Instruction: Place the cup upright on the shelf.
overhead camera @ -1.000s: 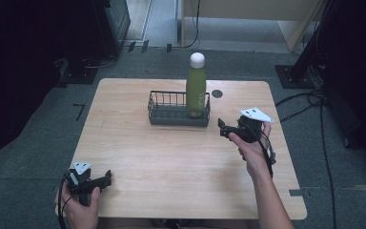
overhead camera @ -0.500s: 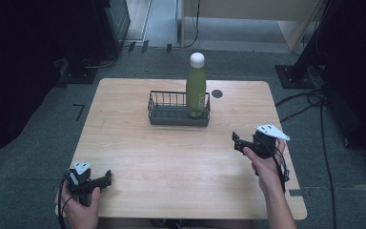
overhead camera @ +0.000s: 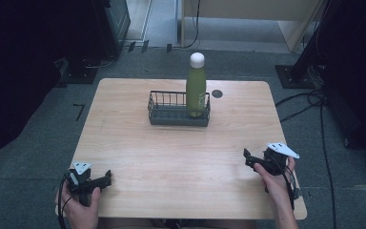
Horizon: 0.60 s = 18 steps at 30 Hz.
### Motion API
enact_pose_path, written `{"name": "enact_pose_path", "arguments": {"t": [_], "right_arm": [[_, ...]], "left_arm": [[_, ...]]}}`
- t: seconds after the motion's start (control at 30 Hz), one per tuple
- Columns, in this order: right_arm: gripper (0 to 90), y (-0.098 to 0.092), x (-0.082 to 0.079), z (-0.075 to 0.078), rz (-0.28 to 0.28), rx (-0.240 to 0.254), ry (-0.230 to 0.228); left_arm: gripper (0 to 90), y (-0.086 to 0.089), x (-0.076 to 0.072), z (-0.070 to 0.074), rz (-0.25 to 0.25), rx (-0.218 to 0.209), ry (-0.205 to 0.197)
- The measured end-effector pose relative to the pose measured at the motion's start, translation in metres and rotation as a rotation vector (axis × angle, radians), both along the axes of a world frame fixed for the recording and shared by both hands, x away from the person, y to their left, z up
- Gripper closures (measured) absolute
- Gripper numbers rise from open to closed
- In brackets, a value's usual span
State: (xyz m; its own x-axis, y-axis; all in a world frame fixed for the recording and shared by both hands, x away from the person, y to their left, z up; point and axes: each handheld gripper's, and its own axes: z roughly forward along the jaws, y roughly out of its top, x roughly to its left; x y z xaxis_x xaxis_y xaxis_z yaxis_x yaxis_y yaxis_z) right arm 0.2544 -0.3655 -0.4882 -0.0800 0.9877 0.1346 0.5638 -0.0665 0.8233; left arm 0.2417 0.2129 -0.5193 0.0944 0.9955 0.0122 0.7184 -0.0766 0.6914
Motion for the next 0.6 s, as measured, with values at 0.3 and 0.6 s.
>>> {"name": "enact_pose_path", "arguments": {"t": [0.3,0.6], "right_arm": [[4.3,-0.018,-0.022,-0.023,-0.036,-0.026,0.063],[4.3,-0.025,-0.035,-0.034,-0.048,-0.067,0.132]], "left_arm": [[0.0,0.0,0.0,0.0,0.0,0.0,0.0],[0.0,0.0,0.0,0.0,0.0,0.0,0.0]]}}
